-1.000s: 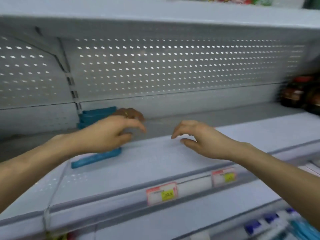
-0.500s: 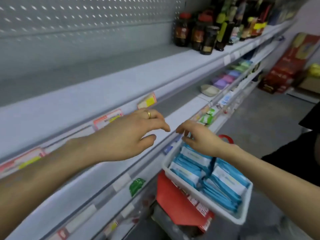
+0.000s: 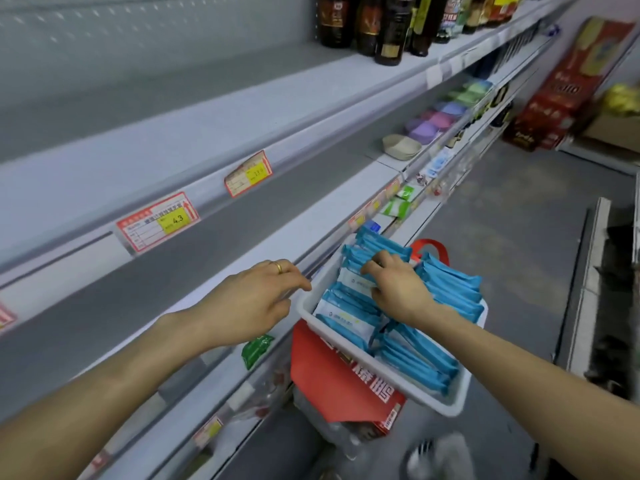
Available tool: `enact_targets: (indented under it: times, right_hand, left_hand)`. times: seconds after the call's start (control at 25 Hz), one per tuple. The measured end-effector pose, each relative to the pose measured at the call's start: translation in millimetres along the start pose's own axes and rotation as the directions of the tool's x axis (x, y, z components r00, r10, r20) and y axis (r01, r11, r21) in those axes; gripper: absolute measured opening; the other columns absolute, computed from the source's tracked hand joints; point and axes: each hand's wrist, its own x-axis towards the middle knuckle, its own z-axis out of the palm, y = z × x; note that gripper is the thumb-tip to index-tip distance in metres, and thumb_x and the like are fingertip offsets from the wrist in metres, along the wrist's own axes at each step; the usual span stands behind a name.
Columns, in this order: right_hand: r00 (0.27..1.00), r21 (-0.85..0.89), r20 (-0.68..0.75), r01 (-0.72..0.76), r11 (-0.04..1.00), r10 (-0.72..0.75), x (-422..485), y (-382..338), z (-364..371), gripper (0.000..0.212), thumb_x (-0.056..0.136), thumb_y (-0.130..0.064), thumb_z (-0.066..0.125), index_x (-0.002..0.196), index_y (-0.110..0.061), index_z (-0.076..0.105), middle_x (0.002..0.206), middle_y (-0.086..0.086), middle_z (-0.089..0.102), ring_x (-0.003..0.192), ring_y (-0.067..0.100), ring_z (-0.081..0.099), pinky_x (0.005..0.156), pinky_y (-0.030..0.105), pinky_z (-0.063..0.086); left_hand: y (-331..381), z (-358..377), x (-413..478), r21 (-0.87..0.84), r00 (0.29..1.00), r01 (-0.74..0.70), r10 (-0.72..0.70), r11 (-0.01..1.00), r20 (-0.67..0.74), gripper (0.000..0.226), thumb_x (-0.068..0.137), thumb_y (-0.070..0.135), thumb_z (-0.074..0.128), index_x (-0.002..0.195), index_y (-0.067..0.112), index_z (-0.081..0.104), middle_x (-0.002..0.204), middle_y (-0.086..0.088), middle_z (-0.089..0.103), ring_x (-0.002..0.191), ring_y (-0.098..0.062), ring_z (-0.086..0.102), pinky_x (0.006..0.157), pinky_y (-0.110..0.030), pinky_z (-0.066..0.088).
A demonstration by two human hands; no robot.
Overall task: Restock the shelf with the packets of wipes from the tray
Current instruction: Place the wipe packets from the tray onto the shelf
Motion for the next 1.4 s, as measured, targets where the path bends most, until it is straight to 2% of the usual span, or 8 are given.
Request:
enact_targets:
  times: [0.2,0.4,0.6,0.76,0.92,1.08,1.2,1.4]
  right_hand:
    - [0.991,-0.159,-0.063,0.105,0.982,-0.116,0.4,1.9,6.8,0.043,0.077,0.002,0.062,0.117,-0.013,0.066,0.109,0.007,0.055,0.093,0.029,0.051,0.073,0.04,0.044]
    - [0.975,-0.305,-0.049,0.191,0.933,-0.215,-5.0,-0.1,10.3,0.031,0.081,-0.003,0.053,0.108,-0.011,0.066,0.112,0.009,0.054,0.097,0.03,0.051,0.079,0.039,0.041]
    - [0.999,-0.154,-0.024,0.041,0.987,-0.045,-7.4,-4.2,17.6,0.042,0.075,0.0,0.062,0.115,-0.012,0.063,0.125,0.012,0.053,0.106,0.033,0.053,0.086,0.043,0.051]
    - [0.993,0.034,0.039,0.106,0.994,-0.108,-2.1,-5.0,17.5,0.033,0.083,-0.003,0.055,0.11,-0.018,0.063,0.112,0.006,0.057,0.096,0.029,0.056,0.076,0.042,0.054]
    - [0.979,0.028,0.101,0.174,0.984,-0.176,0.6,-10.6,20.7,0.025,0.094,-0.014,0.053,0.115,-0.025,0.061,0.11,0.001,0.055,0.096,0.025,0.058,0.072,0.044,0.056]
    - [0.988,0.081,0.08,0.123,0.989,-0.13,-5.3,-2.4,4.8,0.04,0.085,-0.003,0.052,0.118,-0.025,0.061,0.109,-0.003,0.055,0.097,0.023,0.058,0.063,0.038,0.051]
    - [0.995,0.15,0.036,0.092,0.984,-0.098,-26.8,17.0,-13.4,0.051,0.082,0.0,0.05,0.121,-0.03,0.061,0.112,-0.009,0.056,0.101,0.017,0.058,0.07,0.038,0.054]
    - [0.996,0.251,0.051,0.06,0.966,-0.076,-68.1,34.0,-28.8,0.051,0.084,-0.004,0.048,0.123,-0.035,0.06,0.115,-0.012,0.056,0.104,0.015,0.057,0.078,0.037,0.054]
  left_hand:
    - [-5.8,2.4,6.9,0.001,1.0,0.024,-0.024,1.0,0.013,0.045,0.1,0.023,0.048,0.139,0.046,0.048,0.135,0.023,0.046,0.124,-0.004,0.045,0.101,-0.035,0.048]
    - [-11.6,4.6,14.8,-0.035,1.0,0.013,-0.012,0.999,0.025,0.045,0.1,0.021,0.048,0.138,0.046,0.049,0.134,0.025,0.045,0.124,-0.001,0.044,0.101,-0.031,0.046]
    - [-18.7,3.2,21.3,-0.094,1.0,-0.007,0.009,0.996,0.019,0.043,0.1,0.02,0.051,0.136,0.044,0.053,0.129,0.024,0.047,0.112,0.004,0.044,0.096,-0.02,0.043]
    - [-23.7,5.3,27.0,-0.094,0.999,-0.011,0.014,0.995,0.032,0.043,0.101,0.02,0.05,0.136,0.045,0.053,0.129,0.026,0.046,0.11,0.014,0.04,0.089,-0.007,0.033]
    - [-25.4,12.4,40.6,-0.12,0.997,-0.01,0.019,0.993,0.073,0.042,0.101,0.02,0.05,0.135,0.045,0.053,0.132,0.026,0.045,0.121,0.006,0.043,0.102,-0.025,0.044]
    - [-29.7,21.5,80.1,-0.112,0.993,-0.032,0.045,0.993,0.109,0.042,0.099,0.018,0.05,0.133,0.041,0.057,0.127,0.024,0.049,0.117,0.003,0.047,0.103,-0.031,0.046]
    - [-25.5,33.1,124.8,-0.101,0.991,-0.058,0.069,0.993,0.114,0.043,0.096,0.013,0.048,0.133,0.032,0.06,0.128,0.014,0.055,0.113,-0.002,0.048,0.102,-0.036,0.046]
    - [-8.4,66.8,181.4,-0.021,0.967,-0.188,0.189,0.982,0.169,0.055,0.095,0.012,0.049,0.148,0.025,0.046,0.147,0.002,0.045,0.135,-0.017,0.04,0.112,-0.037,0.038]
